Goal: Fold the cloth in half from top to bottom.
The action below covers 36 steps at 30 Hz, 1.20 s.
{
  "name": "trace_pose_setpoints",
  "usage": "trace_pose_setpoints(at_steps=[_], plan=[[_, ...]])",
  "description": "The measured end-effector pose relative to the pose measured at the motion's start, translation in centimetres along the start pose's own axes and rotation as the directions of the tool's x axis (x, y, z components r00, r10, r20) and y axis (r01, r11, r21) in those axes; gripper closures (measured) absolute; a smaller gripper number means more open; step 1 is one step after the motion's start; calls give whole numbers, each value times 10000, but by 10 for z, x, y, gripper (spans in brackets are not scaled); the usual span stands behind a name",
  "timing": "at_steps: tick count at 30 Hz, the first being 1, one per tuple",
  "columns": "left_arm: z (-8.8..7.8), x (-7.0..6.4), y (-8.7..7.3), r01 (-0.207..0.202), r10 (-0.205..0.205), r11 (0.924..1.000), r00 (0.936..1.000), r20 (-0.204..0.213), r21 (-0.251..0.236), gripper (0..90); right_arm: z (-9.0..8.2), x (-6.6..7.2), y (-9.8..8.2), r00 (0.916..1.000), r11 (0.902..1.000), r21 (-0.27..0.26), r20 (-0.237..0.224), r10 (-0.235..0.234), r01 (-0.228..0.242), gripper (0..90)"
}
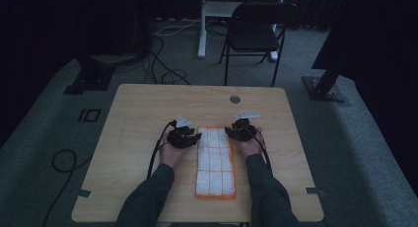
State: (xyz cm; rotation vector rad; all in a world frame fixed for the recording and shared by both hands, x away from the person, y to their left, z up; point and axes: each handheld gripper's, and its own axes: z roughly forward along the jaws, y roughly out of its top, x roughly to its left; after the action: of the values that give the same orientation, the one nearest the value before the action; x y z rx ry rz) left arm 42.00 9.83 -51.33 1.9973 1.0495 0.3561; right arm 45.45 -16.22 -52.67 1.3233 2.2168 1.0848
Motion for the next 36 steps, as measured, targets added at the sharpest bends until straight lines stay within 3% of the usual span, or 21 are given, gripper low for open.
trace_pose_setpoints(at_steps=[5,9,16,19,26,28,34,36], plan=[[15,5,1,294,-287,9993,9992,-280,243,585,7,1,-1,9996,9995,115,36,286,-287,581],[23,7,1,403,-381,9982,9981,-488,442,582,12,-1,-2,9982,9979,384,322,512,-524,581],[34,10,2,496,-439,9956,9964,-724,794,572,14,-2,-3,9974,9963,613,448,571,-598,578],[38,11,0,610,-540,9938,9956,-763,925,559,14,1,-3,9975,9970,644,601,384,-422,584],[41,12,3,798,-725,9924,9942,-791,934,558,14,8,-4,9980,9971,695,574,258,-297,729],[42,13,5,910,-834,9907,9936,-767,1014,588,14,11,-4,9983,9973,712,568,156,-196,778],[44,14,6,1221,-1186,9854,9923,-360,1186,769,14,7,-4,9987,9964,689,200,475,-487,836],[44,13,7,1165,-1132,9855,9930,-334,1231,817,14,7,-4,9990,9965,723,181,415,-427,849]])
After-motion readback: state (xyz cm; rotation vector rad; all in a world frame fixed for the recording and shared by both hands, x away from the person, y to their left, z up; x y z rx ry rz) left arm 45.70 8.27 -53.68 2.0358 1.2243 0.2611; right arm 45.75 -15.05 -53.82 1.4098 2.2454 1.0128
